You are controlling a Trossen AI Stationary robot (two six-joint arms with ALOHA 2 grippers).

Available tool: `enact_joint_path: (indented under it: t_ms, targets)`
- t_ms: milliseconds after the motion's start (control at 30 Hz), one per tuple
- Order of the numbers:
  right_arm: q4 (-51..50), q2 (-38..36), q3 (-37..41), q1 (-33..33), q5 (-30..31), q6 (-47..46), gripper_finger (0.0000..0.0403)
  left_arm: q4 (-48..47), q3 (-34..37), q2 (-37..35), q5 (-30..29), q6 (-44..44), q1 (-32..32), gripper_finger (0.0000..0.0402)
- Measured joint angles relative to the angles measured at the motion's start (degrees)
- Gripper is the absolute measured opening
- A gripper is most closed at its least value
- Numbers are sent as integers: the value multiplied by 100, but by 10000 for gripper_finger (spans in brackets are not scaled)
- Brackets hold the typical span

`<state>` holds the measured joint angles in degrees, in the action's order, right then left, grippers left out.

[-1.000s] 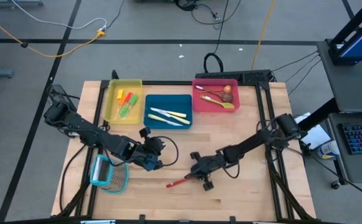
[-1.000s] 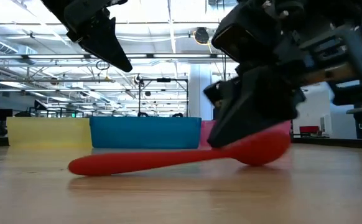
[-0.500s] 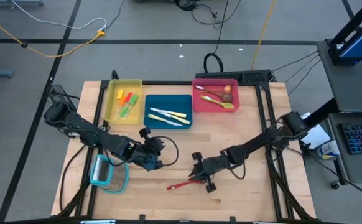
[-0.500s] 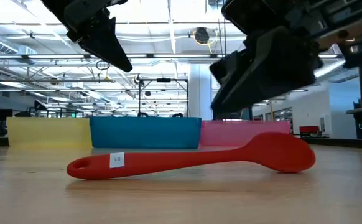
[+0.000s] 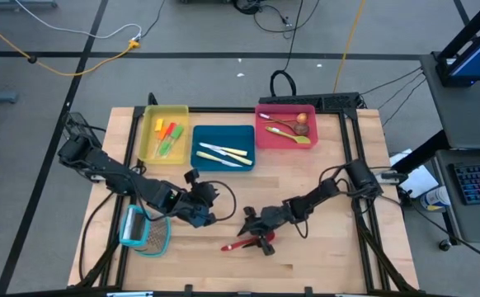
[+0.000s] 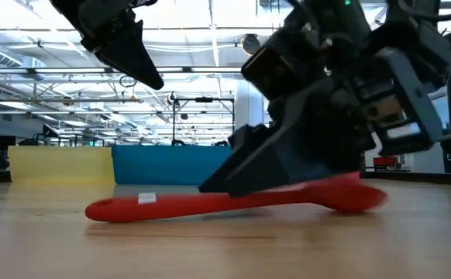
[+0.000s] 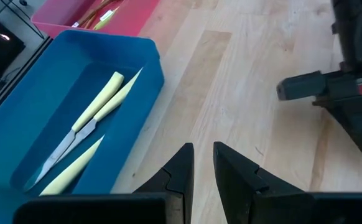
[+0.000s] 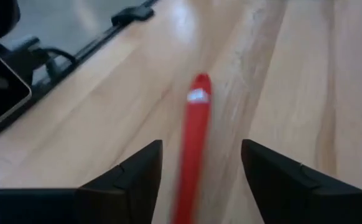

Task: Pick & Place Kitchen Items
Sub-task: Put the red serving spoon into the red bin

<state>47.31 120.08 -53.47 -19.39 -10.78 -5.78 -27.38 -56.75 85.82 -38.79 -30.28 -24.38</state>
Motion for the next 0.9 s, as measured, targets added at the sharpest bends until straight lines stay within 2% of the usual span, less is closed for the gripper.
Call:
enact_joint_path:
  t_ms: [200,433,567,667,767,900]
  targets:
    - [52,173,0,28,-135,159,188,-7,0,0,0,63,-11,67]
    - [-889,13,-24,32,-95,820,159,-4,0,0,109,136,-7,67]
    - [-1091,-23,-21,-114,130,1283,142,-1,0,0,154,195,-7,67]
    - [-1025,-20,-15,-182,306,1278,126,-1,0,0,157,197,-7,67]
    - [-1051,-20,-15,-164,275,1116,103,1,0,0,162,197,-8,67]
    - [-1074,-16,-14,-161,170,1102,53,9,0,0,166,197,-7,67]
